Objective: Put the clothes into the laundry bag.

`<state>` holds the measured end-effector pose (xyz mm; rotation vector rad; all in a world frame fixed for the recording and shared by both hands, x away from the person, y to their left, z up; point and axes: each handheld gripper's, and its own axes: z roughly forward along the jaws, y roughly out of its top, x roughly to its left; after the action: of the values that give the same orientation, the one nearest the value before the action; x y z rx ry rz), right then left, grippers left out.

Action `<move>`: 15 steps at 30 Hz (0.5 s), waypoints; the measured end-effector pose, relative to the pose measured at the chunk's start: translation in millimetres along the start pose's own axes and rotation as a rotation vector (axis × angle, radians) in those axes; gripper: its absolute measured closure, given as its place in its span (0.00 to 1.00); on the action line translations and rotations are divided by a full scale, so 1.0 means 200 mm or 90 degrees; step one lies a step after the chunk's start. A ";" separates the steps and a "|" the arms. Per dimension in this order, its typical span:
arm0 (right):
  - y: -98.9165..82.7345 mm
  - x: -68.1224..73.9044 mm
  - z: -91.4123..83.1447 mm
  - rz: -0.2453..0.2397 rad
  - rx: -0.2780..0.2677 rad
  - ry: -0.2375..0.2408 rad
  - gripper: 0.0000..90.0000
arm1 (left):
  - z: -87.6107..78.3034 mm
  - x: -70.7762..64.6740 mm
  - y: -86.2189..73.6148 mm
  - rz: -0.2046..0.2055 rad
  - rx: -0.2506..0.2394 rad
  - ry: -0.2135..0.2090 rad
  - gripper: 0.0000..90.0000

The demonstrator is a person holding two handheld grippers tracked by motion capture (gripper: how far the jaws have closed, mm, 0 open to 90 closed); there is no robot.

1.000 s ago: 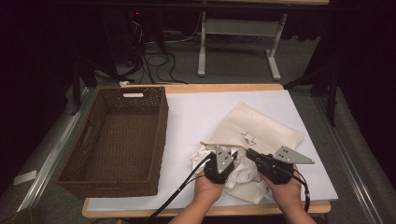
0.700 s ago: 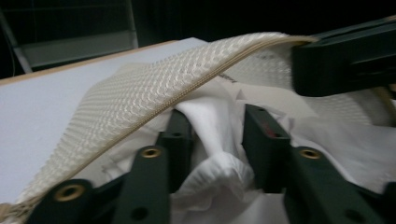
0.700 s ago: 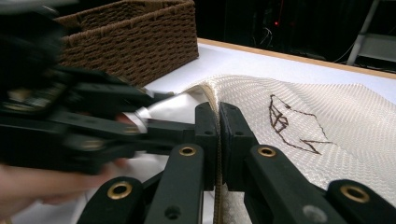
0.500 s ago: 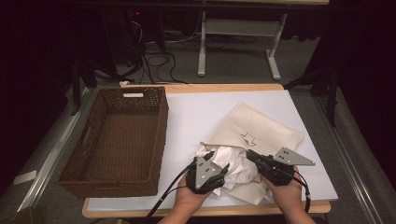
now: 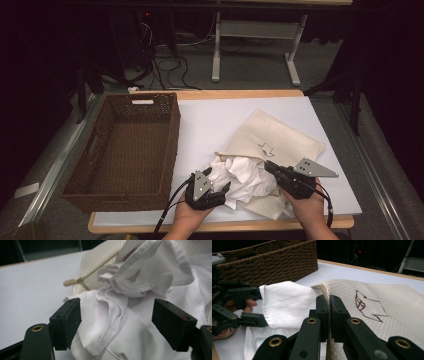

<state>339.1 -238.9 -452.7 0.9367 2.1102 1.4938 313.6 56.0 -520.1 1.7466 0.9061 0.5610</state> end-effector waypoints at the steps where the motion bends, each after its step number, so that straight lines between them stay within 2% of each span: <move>1: 0.00 0.00 0.00 0.000 0.000 0.000 0.96 | 0.01 0.00 0.00 0.000 0.010 -0.002 0.27; 2: 0.00 0.00 0.00 -0.002 -0.001 0.002 0.96 | 0.02 -0.01 0.00 0.011 0.029 -0.001 0.27; 4: 0.00 0.00 -0.01 -0.002 -0.001 0.001 0.96 | 0.04 -0.02 0.01 0.015 0.061 -0.024 0.29; 5: 0.00 0.00 -0.01 -0.003 -0.001 0.001 0.96 | 0.04 -0.02 0.01 0.019 0.077 -0.035 0.32; 6: 0.00 0.00 -0.01 0.000 -0.001 0.003 0.96 | 0.04 -0.02 0.01 0.019 0.077 -0.035 0.35; 7: 0.00 0.00 -0.01 0.001 0.000 0.002 0.96 | 0.06 -0.03 0.01 0.030 0.107 -0.048 0.38; 9: 0.00 0.00 0.00 -0.002 -0.001 0.004 0.96 | 0.08 -0.04 0.02 0.041 0.134 -0.058 0.43; 10: 0.00 0.00 0.00 -0.003 -0.001 0.005 0.96 | 0.08 -0.04 0.02 0.041 0.134 -0.058 0.47; 11: 0.00 0.00 0.00 -0.003 0.001 0.001 0.96 | 0.10 -0.04 0.02 0.046 0.161 -0.072 0.52; 12: 0.00 0.01 0.00 -0.002 0.001 0.001 0.96 | 0.11 -0.04 0.02 0.046 0.172 -0.072 0.54; 15: 0.00 0.00 0.00 -0.001 0.001 0.003 0.96 | 0.11 -0.04 0.02 0.047 0.175 -0.065 0.69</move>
<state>338.8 -238.0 -453.7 0.9326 2.1152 1.4949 326.3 35.3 -523.5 2.0442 0.8809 0.4051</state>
